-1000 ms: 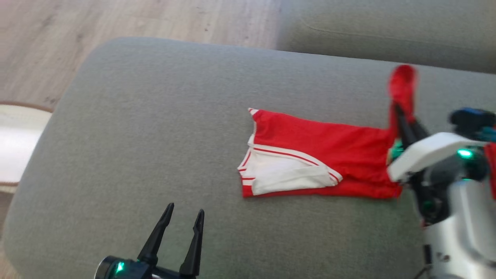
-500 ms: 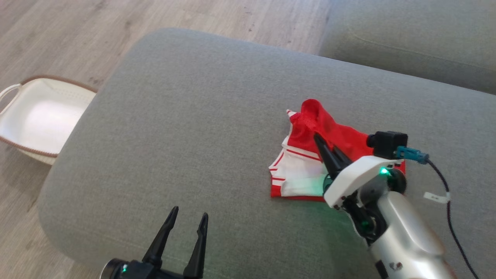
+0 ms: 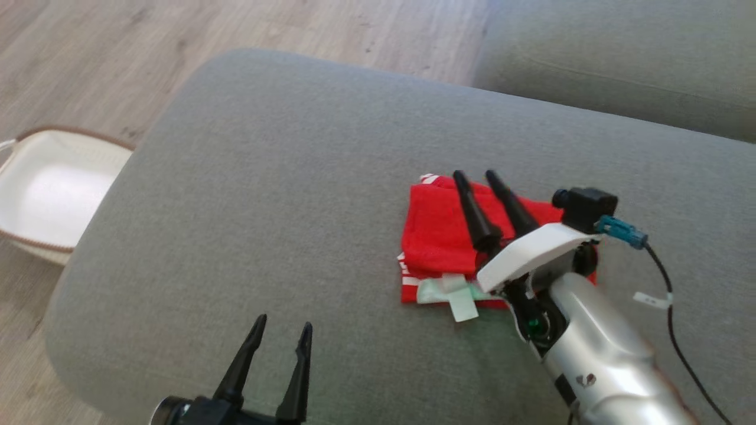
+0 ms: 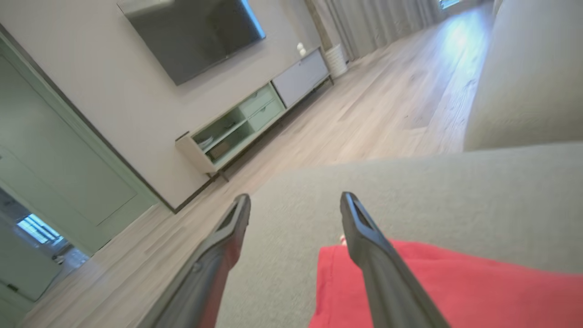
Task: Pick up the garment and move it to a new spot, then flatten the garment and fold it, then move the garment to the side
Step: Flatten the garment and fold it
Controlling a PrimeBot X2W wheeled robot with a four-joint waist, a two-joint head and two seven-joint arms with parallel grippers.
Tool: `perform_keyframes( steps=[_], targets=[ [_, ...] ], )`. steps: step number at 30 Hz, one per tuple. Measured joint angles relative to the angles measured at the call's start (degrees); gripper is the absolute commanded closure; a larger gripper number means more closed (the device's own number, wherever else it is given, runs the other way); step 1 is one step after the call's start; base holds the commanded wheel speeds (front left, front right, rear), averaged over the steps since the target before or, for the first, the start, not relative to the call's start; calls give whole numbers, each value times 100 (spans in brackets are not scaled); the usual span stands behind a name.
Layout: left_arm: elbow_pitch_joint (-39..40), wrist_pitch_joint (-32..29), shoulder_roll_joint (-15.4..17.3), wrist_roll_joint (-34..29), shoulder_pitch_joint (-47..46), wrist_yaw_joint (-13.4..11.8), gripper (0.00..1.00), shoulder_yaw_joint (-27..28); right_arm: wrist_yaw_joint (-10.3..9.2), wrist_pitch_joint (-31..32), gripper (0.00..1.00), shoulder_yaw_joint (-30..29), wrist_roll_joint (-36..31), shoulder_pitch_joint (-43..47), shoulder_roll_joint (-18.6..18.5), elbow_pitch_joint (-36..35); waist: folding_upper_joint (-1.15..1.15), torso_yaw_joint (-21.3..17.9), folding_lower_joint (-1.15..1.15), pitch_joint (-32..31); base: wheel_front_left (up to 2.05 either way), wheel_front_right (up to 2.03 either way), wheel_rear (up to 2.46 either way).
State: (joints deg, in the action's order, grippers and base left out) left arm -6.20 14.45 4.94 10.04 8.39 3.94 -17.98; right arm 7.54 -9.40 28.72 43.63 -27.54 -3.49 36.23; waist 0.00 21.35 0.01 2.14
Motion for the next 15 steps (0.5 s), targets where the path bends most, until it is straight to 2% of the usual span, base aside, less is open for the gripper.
perform_keyframes(
  steps=[5, 11, 15],
  targets=[
    [127, 0, -16, 8, 136, -171, 0, 268, 0, -367, 0, -397, -715, 138, -30, -88, 0, -317, 0, -214, 0, 0, 0],
    [349, 0, -19, 8, 371, -366, 0, 513, 0, -481, 0, -835, -1124, 1025, -412, -905, 0, -795, -1, -426, 0, 0, 0],
    [491, 0, -23, 8, 377, -422, 0, 593, 0, -482, 0, -1350, -1622, 1698, -656, -1534, 0, -1074, -1, -515, 0, 0, 0]
  ],
)
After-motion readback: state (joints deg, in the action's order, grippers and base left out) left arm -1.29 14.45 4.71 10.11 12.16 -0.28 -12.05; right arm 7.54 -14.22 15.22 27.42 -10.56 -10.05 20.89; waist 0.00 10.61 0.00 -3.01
